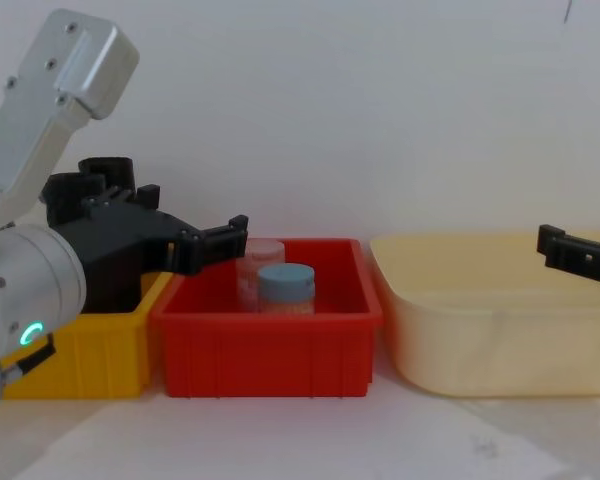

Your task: Pick up the garbage bag with the one hand and transfer it to the other hand.

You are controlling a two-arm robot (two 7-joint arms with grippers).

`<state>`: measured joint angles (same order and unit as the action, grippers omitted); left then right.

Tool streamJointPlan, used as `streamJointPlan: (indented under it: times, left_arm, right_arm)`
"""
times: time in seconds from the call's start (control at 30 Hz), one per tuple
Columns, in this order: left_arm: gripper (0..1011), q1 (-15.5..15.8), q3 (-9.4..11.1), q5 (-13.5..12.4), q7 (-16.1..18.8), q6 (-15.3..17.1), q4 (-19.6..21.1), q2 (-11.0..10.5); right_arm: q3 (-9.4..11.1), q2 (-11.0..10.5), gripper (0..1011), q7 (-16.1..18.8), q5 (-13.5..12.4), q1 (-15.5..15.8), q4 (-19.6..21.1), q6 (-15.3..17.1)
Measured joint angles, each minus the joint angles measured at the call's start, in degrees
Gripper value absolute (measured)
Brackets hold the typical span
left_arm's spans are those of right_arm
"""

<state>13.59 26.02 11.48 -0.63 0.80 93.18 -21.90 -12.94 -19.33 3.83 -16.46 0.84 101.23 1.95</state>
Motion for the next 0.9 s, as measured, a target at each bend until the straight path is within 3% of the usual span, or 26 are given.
streamJointPlan:
  times: [0.57, 0.73, 0.9]
  left_arm:
    - [1001, 0.2, 0.0, 0.0, -0.1, 0.3, 0.0, 0.1]
    - [1002, 1.6, -0.1, 0.4, -1.3, 2.8, 0.9, -0.1]
    - [1001, 3.5, -1.1, 1.8, -3.7, 8.0, 3.4, -1.5]
  right_arm:
    - [0.0, 0.0, 1001, 0.2, 0.0, -0.3, -0.2, 0.2]
    - [-0.2, 0.2, 1001, 1.8, -1.0, -2.3, -1.3, 1.7]
    - [-0.7, 0.5, 1001, 4.5, -2.7, -5.8, -3.3, 4.3]
